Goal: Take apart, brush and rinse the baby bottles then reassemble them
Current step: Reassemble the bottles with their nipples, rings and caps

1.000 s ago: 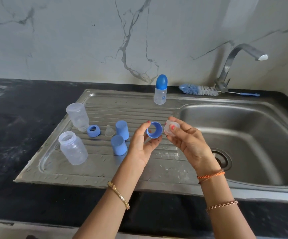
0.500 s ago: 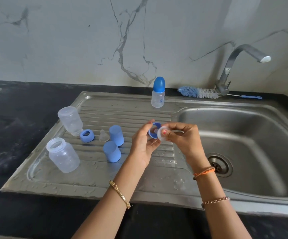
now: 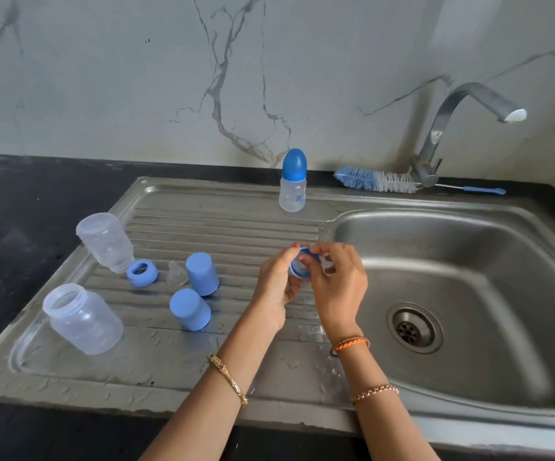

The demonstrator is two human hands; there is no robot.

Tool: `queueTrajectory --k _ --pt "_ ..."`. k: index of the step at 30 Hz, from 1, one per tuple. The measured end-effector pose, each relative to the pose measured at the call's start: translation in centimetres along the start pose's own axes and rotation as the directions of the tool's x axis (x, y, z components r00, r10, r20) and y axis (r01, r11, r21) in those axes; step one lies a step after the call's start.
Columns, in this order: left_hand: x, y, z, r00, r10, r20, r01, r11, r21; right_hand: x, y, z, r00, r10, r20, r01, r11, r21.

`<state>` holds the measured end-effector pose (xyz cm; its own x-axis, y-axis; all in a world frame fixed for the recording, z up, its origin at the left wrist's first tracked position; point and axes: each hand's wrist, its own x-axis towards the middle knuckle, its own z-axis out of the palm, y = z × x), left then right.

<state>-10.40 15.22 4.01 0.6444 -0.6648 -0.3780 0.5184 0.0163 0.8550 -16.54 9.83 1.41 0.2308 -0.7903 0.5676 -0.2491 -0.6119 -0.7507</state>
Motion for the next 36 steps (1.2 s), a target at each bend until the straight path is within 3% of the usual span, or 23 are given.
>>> queueTrajectory --k 2,5,8,12,14,22,28,32,36 --pt "0.2 -0.4 0.2 0.999 0.04 -0.011 -0.04 0.999 0.017 0.4 0.2 -0.1 0.997 0.072 0.041 -0.074 0.996 0.042" --pt "0.5 -0.7 0.2 0.992 0.118 0.04 -0.119 0.993 0.01 1.1 0.7 -0.7 0.924 0.265 0.277 -0.319 0.933 0.169" --pt "0.8 -1.2 0.1 0.98 0.172 0.104 -0.176 0.984 0.035 1.0 0.4 -1.0 0.779 0.386 0.494 -0.6 0.689 0.407" --pt "1.0 -2.0 -0.6 0.97 0.19 0.152 -0.189 0.982 -0.026 0.9 0.5 -1.1 0.742 0.478 0.471 -0.669 0.581 0.464" --pt "1.0 -2.7 -1.0 0.96 0.231 0.161 -0.237 0.971 0.024 0.8 0.7 -1.2 0.729 0.481 0.487 -0.683 0.551 0.479" --pt "1.2 -3.5 -2.1 0.887 0.462 -0.003 -0.453 0.871 0.188 0.0 1.1 -0.5 0.735 0.388 0.555 -0.659 0.601 0.453" --pt "1.6 -3.6 -2.1 0.844 0.534 -0.058 -0.486 0.805 0.341 0.1 1.7 0.0 0.747 0.4 0.531 -0.639 0.653 0.406" --pt "1.4 -3.7 -2.1 0.808 0.588 -0.048 -0.495 0.719 0.489 -0.3 1.8 0.1 0.768 0.383 0.512 -0.582 0.751 0.312" --pt "1.7 -4.1 -2.5 0.803 0.593 -0.054 -0.499 0.719 0.484 -0.1 1.9 0.4 0.811 0.394 0.433 -0.521 0.823 0.225"
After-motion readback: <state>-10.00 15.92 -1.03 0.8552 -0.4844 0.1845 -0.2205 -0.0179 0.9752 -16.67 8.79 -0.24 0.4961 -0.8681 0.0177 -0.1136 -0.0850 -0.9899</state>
